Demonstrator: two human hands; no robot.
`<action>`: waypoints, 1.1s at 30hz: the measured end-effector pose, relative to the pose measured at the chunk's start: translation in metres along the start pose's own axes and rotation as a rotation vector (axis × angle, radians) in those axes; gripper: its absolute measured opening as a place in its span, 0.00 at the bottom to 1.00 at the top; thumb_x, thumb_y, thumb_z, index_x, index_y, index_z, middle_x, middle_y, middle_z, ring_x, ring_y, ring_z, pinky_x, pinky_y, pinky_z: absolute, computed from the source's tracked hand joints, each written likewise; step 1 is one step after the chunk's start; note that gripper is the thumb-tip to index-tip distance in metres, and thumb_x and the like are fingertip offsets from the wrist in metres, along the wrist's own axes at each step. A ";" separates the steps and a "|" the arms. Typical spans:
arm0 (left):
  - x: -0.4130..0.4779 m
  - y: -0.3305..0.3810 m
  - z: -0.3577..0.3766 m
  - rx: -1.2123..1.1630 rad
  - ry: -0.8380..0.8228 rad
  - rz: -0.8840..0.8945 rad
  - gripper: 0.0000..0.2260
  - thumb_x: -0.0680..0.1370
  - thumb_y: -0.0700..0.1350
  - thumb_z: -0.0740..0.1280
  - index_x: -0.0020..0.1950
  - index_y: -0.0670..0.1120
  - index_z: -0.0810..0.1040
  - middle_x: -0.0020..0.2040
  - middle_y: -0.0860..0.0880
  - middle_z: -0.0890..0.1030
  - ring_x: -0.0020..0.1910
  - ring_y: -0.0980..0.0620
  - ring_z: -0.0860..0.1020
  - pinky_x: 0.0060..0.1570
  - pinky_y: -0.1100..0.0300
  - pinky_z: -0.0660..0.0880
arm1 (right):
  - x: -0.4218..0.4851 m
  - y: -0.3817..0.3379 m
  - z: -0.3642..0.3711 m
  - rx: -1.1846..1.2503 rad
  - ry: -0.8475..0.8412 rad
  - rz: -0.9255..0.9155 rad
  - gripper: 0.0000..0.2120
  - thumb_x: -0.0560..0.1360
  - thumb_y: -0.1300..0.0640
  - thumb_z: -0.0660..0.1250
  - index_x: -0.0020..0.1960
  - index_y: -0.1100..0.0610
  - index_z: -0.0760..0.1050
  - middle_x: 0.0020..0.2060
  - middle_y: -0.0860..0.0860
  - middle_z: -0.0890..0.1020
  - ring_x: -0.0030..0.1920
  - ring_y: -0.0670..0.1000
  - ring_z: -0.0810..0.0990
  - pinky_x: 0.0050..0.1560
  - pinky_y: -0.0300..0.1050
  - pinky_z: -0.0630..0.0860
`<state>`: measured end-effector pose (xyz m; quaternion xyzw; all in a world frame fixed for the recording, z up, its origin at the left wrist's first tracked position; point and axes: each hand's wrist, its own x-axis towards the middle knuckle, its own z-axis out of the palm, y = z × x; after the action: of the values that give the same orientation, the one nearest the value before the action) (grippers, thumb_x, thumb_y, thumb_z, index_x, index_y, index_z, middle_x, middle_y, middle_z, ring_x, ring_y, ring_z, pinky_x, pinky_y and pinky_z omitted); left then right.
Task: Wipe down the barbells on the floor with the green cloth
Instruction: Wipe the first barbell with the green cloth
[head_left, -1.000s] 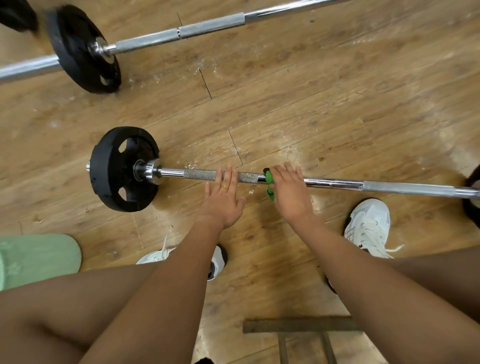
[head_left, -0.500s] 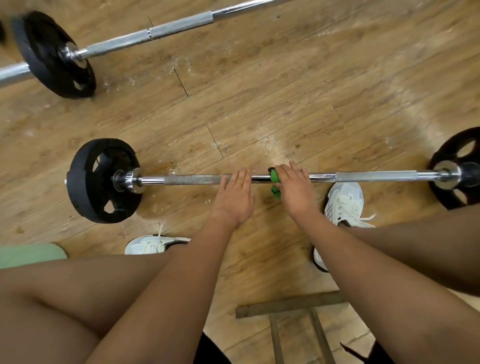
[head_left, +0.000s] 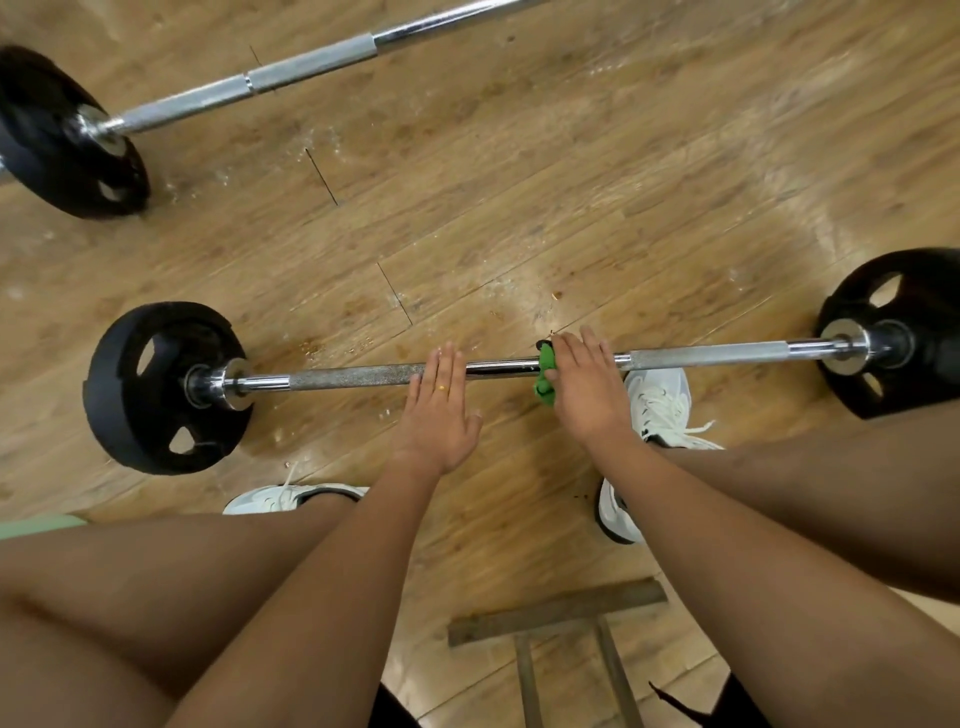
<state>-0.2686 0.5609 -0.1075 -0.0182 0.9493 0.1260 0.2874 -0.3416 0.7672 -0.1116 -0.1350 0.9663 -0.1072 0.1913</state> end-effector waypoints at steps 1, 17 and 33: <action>0.000 -0.001 0.003 -0.009 0.023 0.007 0.34 0.85 0.56 0.49 0.81 0.43 0.32 0.80 0.46 0.30 0.79 0.47 0.31 0.79 0.47 0.38 | -0.001 -0.002 0.000 0.004 0.016 0.035 0.24 0.85 0.55 0.52 0.80 0.59 0.55 0.79 0.54 0.60 0.81 0.56 0.46 0.80 0.52 0.40; 0.021 -0.008 -0.007 -0.069 0.077 0.024 0.34 0.85 0.51 0.53 0.81 0.45 0.32 0.80 0.48 0.30 0.78 0.51 0.29 0.78 0.50 0.33 | 0.022 -0.034 0.006 0.007 0.068 -0.048 0.34 0.75 0.64 0.66 0.77 0.54 0.58 0.80 0.56 0.57 0.81 0.58 0.45 0.78 0.52 0.36; 0.067 -0.019 -0.034 -0.049 0.089 0.051 0.37 0.82 0.53 0.58 0.82 0.43 0.38 0.83 0.46 0.38 0.81 0.50 0.36 0.76 0.51 0.33 | 0.060 -0.018 -0.015 0.171 0.266 -0.242 0.18 0.74 0.68 0.67 0.64 0.61 0.78 0.58 0.57 0.83 0.60 0.60 0.80 0.64 0.53 0.71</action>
<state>-0.3405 0.5367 -0.1217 -0.0068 0.9579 0.1555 0.2412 -0.3973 0.7344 -0.1140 -0.2181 0.9471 -0.2278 0.0587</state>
